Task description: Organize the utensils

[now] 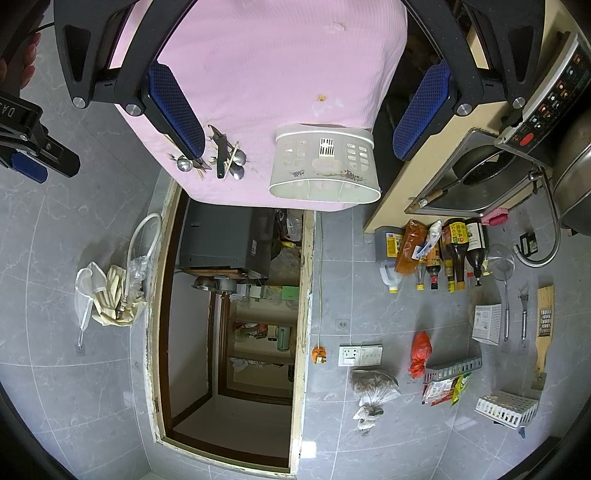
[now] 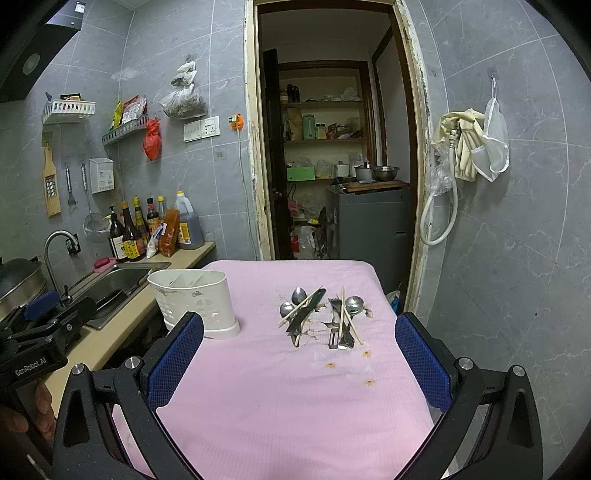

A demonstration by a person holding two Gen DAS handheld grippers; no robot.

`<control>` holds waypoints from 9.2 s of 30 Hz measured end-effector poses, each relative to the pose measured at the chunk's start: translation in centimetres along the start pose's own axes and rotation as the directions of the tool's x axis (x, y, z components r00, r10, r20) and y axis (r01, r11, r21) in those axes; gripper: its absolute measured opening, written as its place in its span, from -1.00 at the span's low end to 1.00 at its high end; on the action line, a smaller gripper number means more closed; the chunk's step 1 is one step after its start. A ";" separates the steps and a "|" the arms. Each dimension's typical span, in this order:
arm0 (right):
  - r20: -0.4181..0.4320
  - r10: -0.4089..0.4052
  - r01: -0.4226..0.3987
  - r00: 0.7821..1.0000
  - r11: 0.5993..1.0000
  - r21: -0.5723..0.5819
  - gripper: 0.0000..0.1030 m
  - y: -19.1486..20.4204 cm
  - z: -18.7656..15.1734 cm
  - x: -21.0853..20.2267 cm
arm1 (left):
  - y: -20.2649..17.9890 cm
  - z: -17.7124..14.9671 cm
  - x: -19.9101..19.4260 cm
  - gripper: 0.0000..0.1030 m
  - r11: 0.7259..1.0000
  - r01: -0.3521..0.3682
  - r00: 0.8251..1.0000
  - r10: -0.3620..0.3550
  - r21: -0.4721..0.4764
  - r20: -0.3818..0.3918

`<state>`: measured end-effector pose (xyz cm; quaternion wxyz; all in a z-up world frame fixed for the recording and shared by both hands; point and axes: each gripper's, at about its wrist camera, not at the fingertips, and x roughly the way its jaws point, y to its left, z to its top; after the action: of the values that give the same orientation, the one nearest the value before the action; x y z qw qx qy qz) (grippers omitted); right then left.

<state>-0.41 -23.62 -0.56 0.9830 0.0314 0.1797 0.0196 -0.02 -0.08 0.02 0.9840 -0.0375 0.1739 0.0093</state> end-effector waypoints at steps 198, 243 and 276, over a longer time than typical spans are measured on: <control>0.179 0.063 0.018 0.982 0.908 -0.420 -0.93 18.9 4.6 26.6 | 11.6 4.3 25.8 -0.95 0.985 -0.142 0.970 0.120 0.096 0.210; 0.101 0.127 -0.123 0.987 0.991 -0.047 0.35 7.6 7.3 23.2 | 7.8 6.0 22.4 0.18 0.999 0.007 1.000 -0.007 -0.045 -0.007; 0.088 0.001 0.003 0.996 0.999 -0.050 0.97 -10.8 6.4 24.1 | -10.2 4.8 25.3 1.00 0.997 0.076 0.995 -0.076 0.007 0.057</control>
<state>24.62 -33.57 -3.82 0.9905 0.0076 0.1355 0.0222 25.69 -9.72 -3.49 0.9883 -0.0415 0.1440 -0.0277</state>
